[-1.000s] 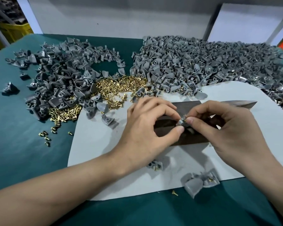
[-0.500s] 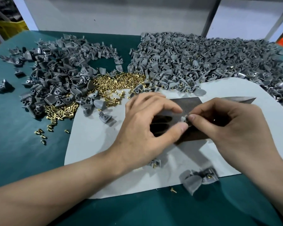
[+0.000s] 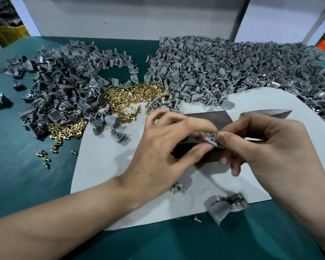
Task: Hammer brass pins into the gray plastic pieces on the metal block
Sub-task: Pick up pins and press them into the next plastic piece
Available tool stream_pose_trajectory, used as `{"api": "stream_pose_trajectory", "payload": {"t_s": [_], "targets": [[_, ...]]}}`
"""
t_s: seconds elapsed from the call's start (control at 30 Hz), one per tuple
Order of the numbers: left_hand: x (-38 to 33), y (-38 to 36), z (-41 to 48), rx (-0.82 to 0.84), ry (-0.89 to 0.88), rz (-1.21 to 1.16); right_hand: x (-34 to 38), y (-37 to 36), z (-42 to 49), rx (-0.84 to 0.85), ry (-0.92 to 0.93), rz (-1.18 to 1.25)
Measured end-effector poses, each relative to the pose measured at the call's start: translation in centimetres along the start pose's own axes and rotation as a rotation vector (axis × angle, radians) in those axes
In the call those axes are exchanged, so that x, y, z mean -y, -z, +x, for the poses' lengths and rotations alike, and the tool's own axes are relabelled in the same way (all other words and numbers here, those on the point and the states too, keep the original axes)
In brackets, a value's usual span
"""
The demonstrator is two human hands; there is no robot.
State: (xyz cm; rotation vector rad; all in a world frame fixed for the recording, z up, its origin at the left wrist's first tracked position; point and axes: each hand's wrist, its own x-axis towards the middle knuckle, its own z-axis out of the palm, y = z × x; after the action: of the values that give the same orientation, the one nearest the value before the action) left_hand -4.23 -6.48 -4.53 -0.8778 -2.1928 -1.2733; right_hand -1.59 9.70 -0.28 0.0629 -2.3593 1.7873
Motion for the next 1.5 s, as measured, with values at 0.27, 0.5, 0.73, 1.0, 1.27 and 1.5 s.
{"api": "stream_pose_trajectory", "payload": {"t_s": [0.27,0.5,0.73,1.0,1.27,1.5], "targets": [[0.0,0.0,0.1,0.0,0.091,-0.095,-0.1,-0.6,-0.2,0.018,-0.109,0.215],[0.0,0.0,0.0,0.006,0.165,-0.24,-0.3,-1.1,-0.3,-0.029,-0.03,0.137],[0.3,-0.1,-0.1,-0.015,0.179,-0.465,0.2,-0.8,-0.4,0.034,0.022,0.24],[0.7,0.1,-0.2,-0.002,0.202,-0.531,-0.3,-1.0,-0.2,0.006,0.065,0.259],[0.8,0.1,-0.1,-0.014,0.155,-0.348,-0.6,-1.3,0.1,0.006,0.137,0.171],[0.7,0.0,-0.1,-0.033,0.21,-0.438,-1.1,-1.1,0.1,0.024,0.155,0.121]]}}
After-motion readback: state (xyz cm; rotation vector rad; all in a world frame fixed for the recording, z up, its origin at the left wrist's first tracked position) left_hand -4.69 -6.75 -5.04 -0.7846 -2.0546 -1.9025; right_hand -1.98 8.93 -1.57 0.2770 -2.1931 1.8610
